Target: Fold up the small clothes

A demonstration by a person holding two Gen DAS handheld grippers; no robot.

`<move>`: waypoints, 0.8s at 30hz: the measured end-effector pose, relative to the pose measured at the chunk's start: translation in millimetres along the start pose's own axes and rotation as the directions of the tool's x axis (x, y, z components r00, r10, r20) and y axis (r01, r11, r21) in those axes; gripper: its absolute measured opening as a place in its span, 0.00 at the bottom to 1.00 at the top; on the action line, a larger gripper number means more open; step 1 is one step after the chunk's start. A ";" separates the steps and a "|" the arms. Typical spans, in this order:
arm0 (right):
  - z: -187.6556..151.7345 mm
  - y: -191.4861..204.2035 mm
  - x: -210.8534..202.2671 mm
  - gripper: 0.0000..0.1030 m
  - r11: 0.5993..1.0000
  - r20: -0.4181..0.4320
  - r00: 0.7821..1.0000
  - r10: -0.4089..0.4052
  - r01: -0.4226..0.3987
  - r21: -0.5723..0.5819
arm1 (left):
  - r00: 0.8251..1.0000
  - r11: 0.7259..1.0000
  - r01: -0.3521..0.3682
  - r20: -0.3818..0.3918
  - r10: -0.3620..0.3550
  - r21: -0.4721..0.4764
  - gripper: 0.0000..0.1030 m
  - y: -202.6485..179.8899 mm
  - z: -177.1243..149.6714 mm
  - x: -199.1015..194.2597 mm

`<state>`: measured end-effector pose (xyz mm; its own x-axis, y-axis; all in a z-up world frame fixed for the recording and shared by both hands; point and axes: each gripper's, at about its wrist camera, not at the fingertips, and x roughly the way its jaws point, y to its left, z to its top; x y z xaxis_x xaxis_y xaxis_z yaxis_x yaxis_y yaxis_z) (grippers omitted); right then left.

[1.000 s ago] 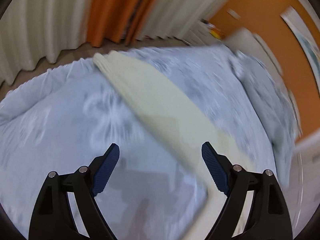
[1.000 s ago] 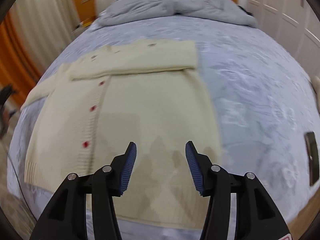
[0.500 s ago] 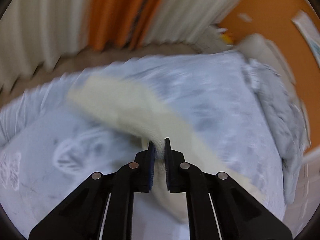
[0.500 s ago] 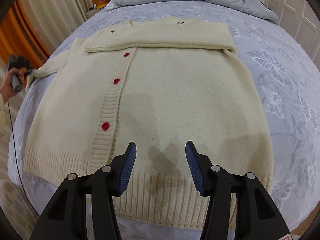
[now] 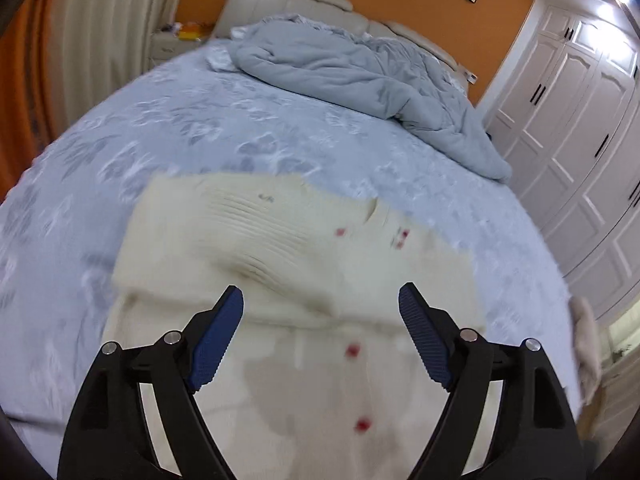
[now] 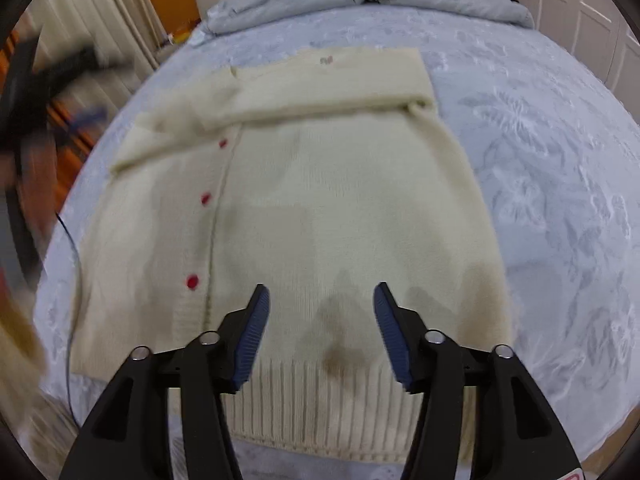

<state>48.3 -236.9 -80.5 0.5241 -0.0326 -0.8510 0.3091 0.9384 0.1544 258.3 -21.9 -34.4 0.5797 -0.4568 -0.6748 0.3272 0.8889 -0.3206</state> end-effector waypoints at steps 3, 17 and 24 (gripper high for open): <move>27.7 8.3 7.4 0.60 0.998 0.003 0.999 0.047 -0.047 -0.030 | 0.995 0.995 -0.100 -0.019 0.100 0.020 0.85 23.2 -42.0 -14.9; 172.6 202.7 142.4 0.60 0.901 0.033 0.994 -0.103 0.107 -0.421 | 0.929 0.954 -0.300 -0.222 0.297 0.018 0.85 104.0 -85.8 9.9; 188.8 229.4 186.3 0.19 0.906 -0.013 0.986 -0.168 0.149 -0.396 | 0.923 0.951 -0.306 -0.230 0.308 0.042 0.85 100.1 -91.2 15.9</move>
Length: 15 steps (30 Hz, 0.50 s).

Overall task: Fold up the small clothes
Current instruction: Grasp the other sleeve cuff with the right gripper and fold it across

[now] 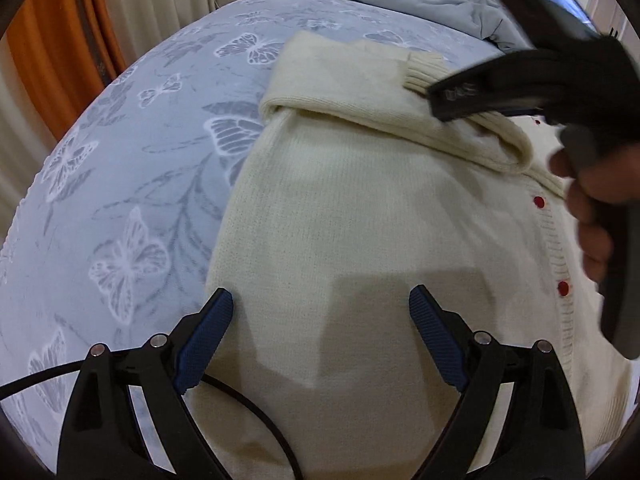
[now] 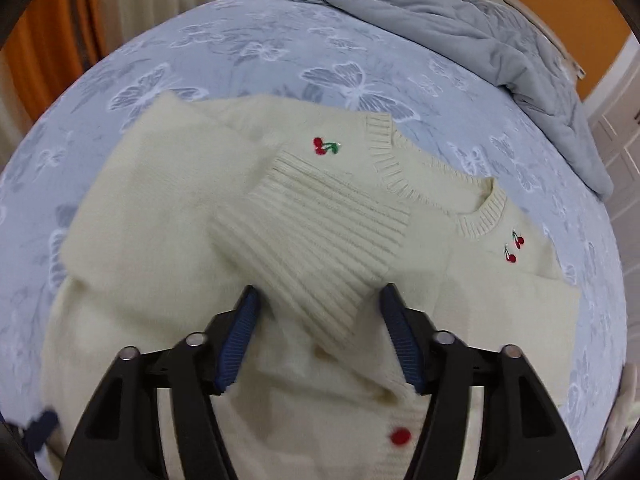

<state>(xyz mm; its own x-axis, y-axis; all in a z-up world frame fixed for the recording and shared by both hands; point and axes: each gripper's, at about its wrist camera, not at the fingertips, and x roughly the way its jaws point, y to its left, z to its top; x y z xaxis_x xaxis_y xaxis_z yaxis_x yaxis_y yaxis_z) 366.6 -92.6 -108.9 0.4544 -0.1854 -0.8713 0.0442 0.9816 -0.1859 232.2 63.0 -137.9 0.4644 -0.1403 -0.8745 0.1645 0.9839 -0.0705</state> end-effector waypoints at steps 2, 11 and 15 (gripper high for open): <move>3.7 -22.6 -20.7 0.09 0.993 0.064 0.997 0.053 -0.059 0.099 | 1.000 1.000 -0.001 -0.003 0.001 0.004 0.85 -0.6 0.5 -0.4; -84.8 -197.9 -22.1 0.15 0.819 0.061 0.987 0.147 -0.156 0.552 | 1.000 0.999 0.007 -0.004 -0.007 -0.034 0.87 0.0 0.4 -0.5; -114.1 -209.8 2.0 0.20 0.766 0.092 0.967 0.238 -0.245 0.595 | 0.997 0.994 0.071 0.017 -0.069 -0.089 0.91 3.6 2.4 -5.0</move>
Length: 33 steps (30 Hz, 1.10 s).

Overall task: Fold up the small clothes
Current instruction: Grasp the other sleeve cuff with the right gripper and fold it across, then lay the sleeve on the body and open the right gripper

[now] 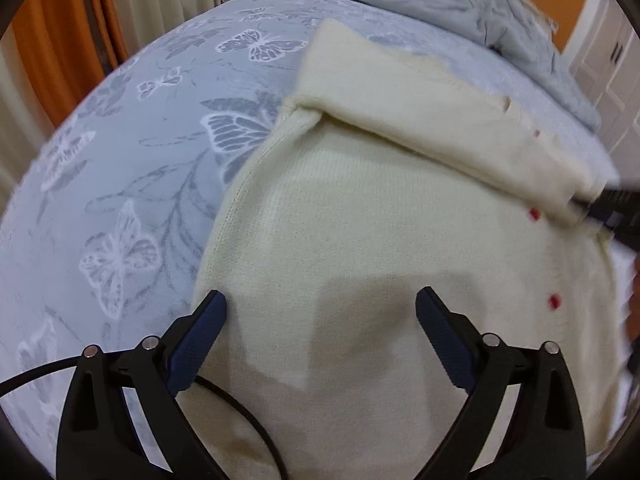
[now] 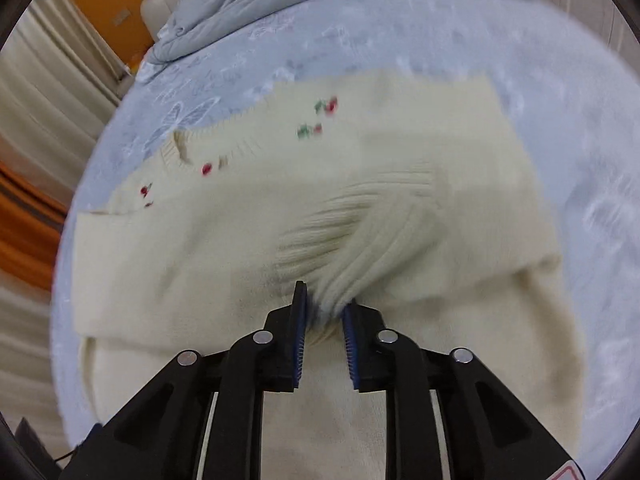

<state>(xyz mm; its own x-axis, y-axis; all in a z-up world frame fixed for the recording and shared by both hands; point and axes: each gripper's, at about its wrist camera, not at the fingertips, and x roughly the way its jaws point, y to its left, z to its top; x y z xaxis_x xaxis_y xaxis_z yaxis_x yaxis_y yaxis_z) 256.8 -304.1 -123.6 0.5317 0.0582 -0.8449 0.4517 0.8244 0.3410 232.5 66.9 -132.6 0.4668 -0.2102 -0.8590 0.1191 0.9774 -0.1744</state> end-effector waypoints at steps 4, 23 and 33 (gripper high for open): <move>1.6 -7.0 -4.1 0.48 0.996 0.018 0.997 0.071 -0.072 0.045 | 0.975 0.964 0.211 0.100 -0.197 -0.163 0.92 20.7 13.4 -21.5; 63.8 36.3 -114.7 0.10 0.908 0.357 0.835 0.418 -0.367 -0.205 | 0.889 0.745 0.447 0.339 -0.308 -0.495 0.10 32.6 140.1 21.7; 36.3 -17.7 8.1 0.10 0.983 0.082 0.979 0.186 -0.185 -0.023 | 0.958 0.848 0.285 0.152 -0.242 -0.447 0.13 27.8 107.5 83.0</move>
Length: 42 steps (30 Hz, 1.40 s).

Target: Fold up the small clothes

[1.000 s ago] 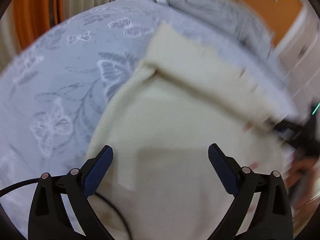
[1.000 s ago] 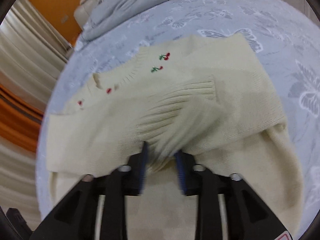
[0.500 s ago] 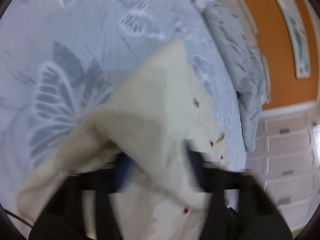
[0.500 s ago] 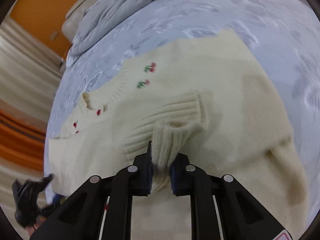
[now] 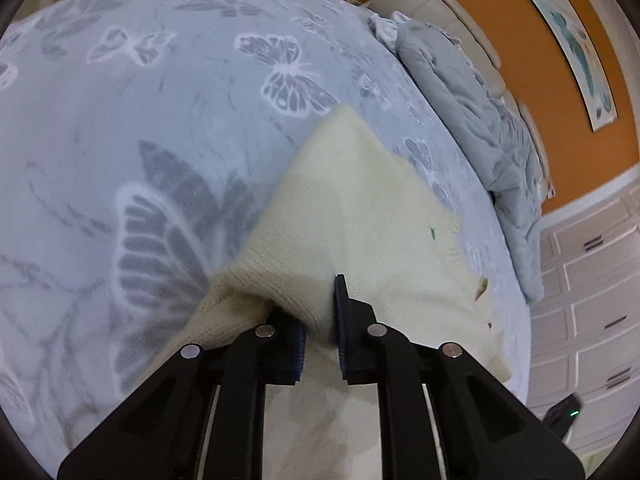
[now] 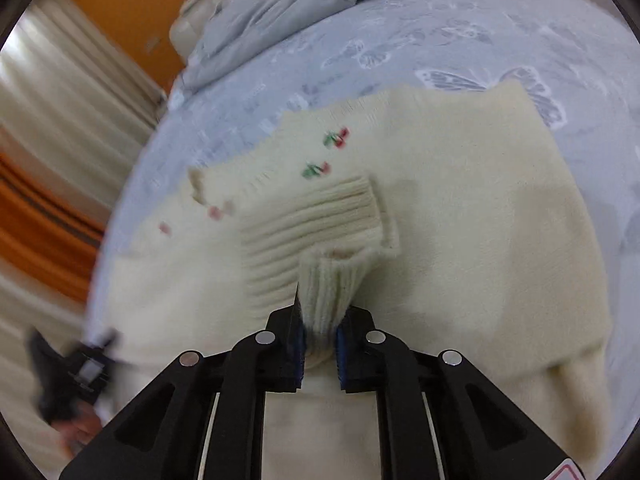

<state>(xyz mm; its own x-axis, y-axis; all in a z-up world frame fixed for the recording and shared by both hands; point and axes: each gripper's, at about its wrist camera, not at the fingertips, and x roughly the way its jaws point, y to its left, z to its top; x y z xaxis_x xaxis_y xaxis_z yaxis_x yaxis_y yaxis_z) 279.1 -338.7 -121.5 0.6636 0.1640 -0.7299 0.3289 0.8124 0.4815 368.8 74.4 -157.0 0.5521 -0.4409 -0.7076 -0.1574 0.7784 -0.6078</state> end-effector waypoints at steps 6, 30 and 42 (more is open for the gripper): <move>-9.1 -22.8 12.2 0.14 0.999 -0.050 0.998 -0.035 0.035 0.001 | 1.000 0.996 -0.013 0.013 0.012 0.085 0.14 1.0 0.2 5.2; -22.5 8.0 22.6 0.00 0.977 0.047 0.980 -0.192 0.195 -0.084 | 0.988 0.973 -0.002 0.151 -0.034 0.232 0.16 7.2 -19.2 1.3; -44.8 -17.9 -44.1 0.30 0.989 0.031 0.990 -0.141 0.139 0.055 | 0.992 0.967 -0.081 0.117 0.053 0.244 0.80 -3.0 -36.7 -47.4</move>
<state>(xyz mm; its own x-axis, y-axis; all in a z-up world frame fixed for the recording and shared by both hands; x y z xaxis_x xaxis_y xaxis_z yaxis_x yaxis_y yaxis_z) 213.8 -335.4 -119.6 0.6311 0.0309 -0.7751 0.4543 0.7952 0.4016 313.0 76.5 -134.8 0.6348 -0.3435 -0.6921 0.0027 0.8967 -0.4426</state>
